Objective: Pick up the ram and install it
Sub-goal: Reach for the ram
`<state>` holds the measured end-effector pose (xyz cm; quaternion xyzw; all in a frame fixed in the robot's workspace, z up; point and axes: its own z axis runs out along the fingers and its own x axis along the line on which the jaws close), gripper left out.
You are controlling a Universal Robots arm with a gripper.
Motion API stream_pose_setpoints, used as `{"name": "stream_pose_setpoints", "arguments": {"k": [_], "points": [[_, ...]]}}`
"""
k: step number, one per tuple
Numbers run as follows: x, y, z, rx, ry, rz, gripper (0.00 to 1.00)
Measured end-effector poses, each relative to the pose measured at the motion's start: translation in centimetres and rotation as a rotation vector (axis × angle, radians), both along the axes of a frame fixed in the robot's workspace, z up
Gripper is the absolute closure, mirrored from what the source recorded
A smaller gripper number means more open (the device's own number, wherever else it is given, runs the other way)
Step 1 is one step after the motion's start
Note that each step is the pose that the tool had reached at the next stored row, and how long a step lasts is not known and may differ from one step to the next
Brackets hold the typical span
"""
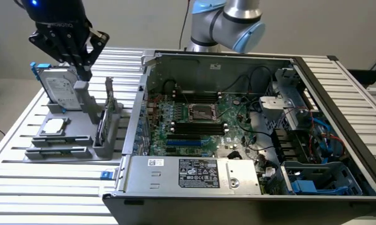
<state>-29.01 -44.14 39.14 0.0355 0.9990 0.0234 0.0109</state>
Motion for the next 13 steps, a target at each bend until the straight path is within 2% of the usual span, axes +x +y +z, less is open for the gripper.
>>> {"name": "stream_pose_setpoints", "arguments": {"k": [5,13], "points": [[-2.0,-0.75,-0.13,-0.0001,0.0001,0.0,0.89],[-5.5,-1.44,-0.7,-0.0003,0.0,0.0,0.89]]}}
